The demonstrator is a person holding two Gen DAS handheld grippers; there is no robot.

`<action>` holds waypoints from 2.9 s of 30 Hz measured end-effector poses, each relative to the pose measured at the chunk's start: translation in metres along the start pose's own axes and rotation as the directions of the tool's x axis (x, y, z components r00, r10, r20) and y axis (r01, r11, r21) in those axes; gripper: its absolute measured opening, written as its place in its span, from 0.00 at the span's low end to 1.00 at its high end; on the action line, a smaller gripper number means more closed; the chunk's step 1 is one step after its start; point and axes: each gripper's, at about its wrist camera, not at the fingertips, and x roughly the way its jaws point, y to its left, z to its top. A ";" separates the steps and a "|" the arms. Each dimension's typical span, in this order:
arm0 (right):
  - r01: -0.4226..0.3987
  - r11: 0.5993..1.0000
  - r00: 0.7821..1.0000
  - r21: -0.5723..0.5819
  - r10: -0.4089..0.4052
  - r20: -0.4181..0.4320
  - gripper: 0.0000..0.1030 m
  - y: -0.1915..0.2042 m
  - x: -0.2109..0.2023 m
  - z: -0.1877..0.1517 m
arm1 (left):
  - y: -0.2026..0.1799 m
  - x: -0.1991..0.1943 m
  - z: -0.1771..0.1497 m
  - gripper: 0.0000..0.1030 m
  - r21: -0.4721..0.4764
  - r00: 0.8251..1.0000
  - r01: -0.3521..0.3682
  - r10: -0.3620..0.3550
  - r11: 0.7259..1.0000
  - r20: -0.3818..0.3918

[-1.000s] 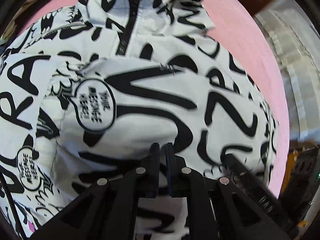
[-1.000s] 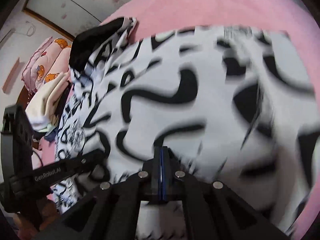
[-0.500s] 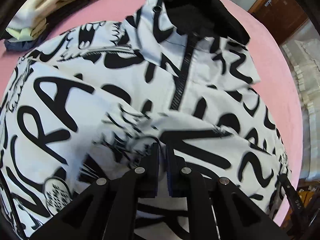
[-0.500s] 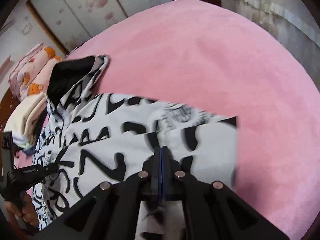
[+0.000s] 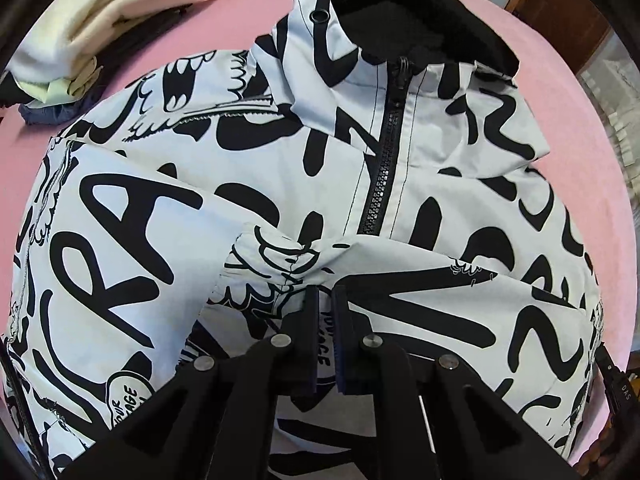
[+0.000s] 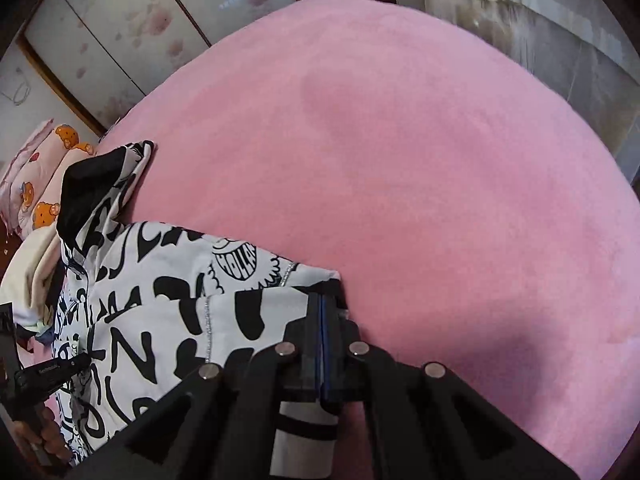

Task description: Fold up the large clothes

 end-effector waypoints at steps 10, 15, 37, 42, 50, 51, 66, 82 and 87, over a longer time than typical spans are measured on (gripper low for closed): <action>-0.065 0.996 0.996 0.069 0.069 -0.057 0.00 -0.011 -0.001 -0.005 | 0.002 0.006 0.001 0.05 -0.018 1.000 0.014 -0.014 1.000 -0.011; -0.092 0.994 0.985 0.066 0.101 -0.139 0.00 -0.004 -0.018 -0.030 | 0.005 0.006 -0.002 0.05 -0.010 1.000 0.013 -0.013 1.000 -0.014; 0.013 0.950 0.954 0.311 0.081 -0.289 0.00 0.017 -0.089 -0.126 | 0.033 -0.061 -0.091 0.05 0.197 0.994 0.080 -0.065 0.977 -0.084; 0.056 0.907 0.948 0.417 0.082 -0.307 0.00 0.041 -0.102 -0.141 | 0.070 -0.079 -0.097 0.05 0.211 0.989 0.106 -0.082 0.972 -0.121; 0.039 0.874 0.875 0.484 0.204 -0.439 0.00 0.114 -0.078 -0.159 | 0.147 -0.097 -0.047 0.18 0.245 0.968 0.098 -0.035 0.965 -0.248; 0.037 0.876 0.869 0.481 0.209 -0.449 0.02 0.121 -0.076 -0.157 | 0.156 -0.099 -0.037 0.18 0.258 0.965 0.089 -0.019 0.962 -0.263; -0.088 0.895 0.874 0.437 0.280 -0.397 0.08 0.220 -0.012 -0.013 | 0.156 -0.094 0.155 0.51 0.435 0.978 -0.045 0.128 0.900 -0.164; -0.264 0.860 0.918 0.437 0.363 -0.160 0.50 0.255 0.051 0.190 | 0.086 -0.060 0.317 0.67 0.264 0.999 0.025 -0.035 0.964 0.036; -0.235 0.925 0.951 0.299 0.282 -0.125 0.50 0.262 0.085 0.216 | 0.078 -0.031 0.327 0.67 0.237 0.986 0.057 -0.093 0.970 0.141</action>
